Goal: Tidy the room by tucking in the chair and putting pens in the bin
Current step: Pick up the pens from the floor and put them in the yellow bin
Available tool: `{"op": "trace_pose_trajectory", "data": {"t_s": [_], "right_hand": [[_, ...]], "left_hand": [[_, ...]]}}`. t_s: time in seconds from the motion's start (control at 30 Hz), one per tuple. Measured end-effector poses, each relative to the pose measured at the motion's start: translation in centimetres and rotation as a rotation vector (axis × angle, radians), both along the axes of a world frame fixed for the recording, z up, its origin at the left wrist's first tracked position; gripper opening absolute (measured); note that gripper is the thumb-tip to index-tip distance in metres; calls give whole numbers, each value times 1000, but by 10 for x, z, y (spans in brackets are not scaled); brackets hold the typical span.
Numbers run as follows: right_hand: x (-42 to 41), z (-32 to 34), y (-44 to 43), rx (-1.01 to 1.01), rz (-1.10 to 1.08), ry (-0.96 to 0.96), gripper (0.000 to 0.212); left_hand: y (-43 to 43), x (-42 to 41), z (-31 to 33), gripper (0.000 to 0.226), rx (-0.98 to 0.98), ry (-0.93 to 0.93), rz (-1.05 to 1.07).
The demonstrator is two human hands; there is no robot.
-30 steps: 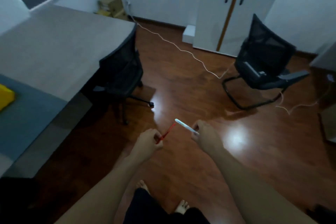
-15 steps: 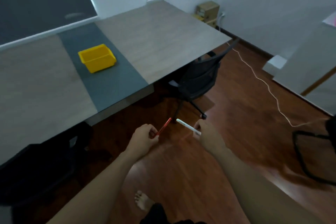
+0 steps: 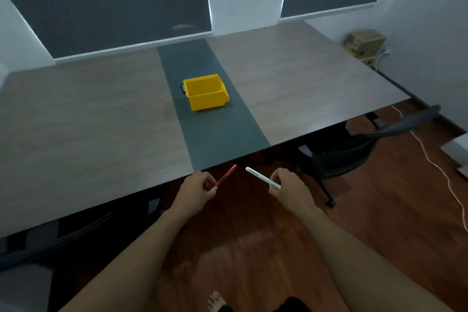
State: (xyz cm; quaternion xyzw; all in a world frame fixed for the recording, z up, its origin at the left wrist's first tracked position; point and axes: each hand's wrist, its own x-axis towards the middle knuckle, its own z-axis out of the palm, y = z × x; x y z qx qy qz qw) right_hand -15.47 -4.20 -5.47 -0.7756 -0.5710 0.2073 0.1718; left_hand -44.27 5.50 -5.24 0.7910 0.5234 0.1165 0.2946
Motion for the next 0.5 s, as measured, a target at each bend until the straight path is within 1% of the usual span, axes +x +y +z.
{"op": "trace_pose_trajectory", "data": {"t_s": [0.23, 0.37, 0.5], "right_hand": [[-6, -11, 92, -19, 51, -3, 15], [11, -22, 160, -38, 85, 12, 15], [34, -24, 235, -31, 137, 40, 12]], "left_hand": [[78, -9, -12, 7, 3, -5, 59], [127, 0, -19, 8, 9, -10, 118], [177, 14, -21, 8, -14, -23, 231]]}}
